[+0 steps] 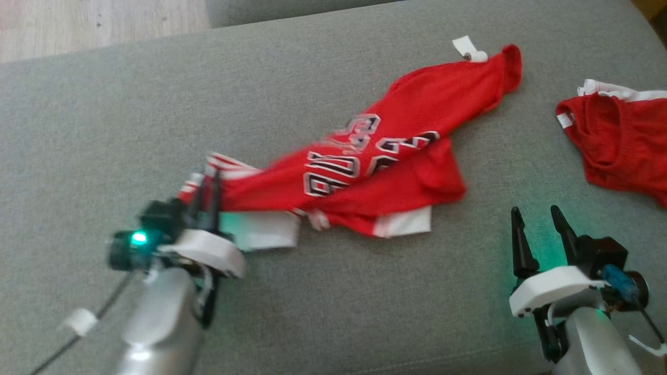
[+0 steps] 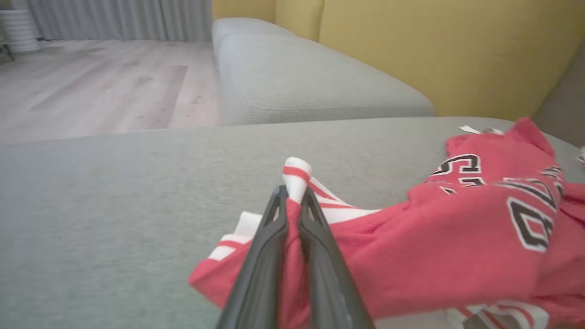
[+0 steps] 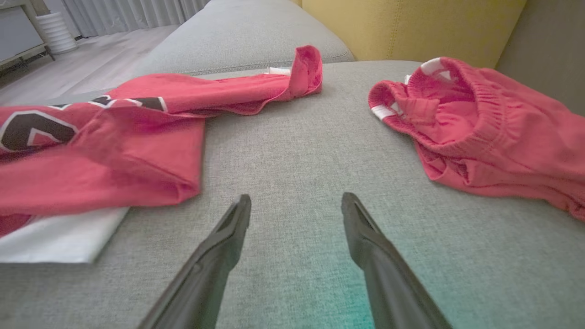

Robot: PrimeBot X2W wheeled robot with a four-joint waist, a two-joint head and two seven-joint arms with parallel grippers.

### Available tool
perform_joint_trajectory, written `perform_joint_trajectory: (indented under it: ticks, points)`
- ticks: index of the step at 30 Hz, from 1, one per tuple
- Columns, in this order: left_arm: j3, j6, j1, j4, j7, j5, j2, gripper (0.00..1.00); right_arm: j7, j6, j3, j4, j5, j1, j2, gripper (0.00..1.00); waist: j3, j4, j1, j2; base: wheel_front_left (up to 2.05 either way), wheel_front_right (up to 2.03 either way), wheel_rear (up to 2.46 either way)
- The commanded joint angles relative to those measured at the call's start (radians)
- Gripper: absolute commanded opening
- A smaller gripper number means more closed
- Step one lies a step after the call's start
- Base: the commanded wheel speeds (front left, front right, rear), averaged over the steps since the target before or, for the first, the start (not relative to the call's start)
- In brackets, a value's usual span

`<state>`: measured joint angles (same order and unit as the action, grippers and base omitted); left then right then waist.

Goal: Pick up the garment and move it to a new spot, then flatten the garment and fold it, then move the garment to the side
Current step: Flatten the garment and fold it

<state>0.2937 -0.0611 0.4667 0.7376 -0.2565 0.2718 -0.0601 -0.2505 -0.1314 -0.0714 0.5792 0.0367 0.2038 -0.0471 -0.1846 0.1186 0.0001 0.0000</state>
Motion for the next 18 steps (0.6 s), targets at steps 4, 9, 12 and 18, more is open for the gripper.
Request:
perform_joint_trajectory:
  ticks: [4,9,12,18]
  points:
    - [-0.132,0.032,0.092,0.012,-0.005,0.010,-0.078,0.00,-0.011,0.001,0.053,-0.032,0.025,0.050,-0.003,1.00,-0.014,0.002,-0.0001,0.0000,0.00,0.00,0.00]
    - [-0.210,0.057,0.128,0.057,-0.005,0.009,-0.121,1.00,-0.011,0.001,0.093,-0.042,0.050,0.065,-0.003,1.00,-0.025,0.009,-0.0001,0.0000,0.00,0.00,0.00]
    - [-0.248,0.071,0.118,0.030,-0.005,0.002,-0.115,1.00,-0.011,0.001,0.126,-0.058,0.070,0.067,-0.003,1.00,-0.021,0.003,-0.0001,0.0000,0.00,0.00,0.00]
    - [-0.326,0.082,-0.006,-0.101,-0.005,-0.024,-0.055,1.00,-0.011,0.001,0.206,-0.101,0.108,0.066,-0.003,1.00,0.003,-0.044,-0.0001,0.0000,0.00,0.00,0.00]
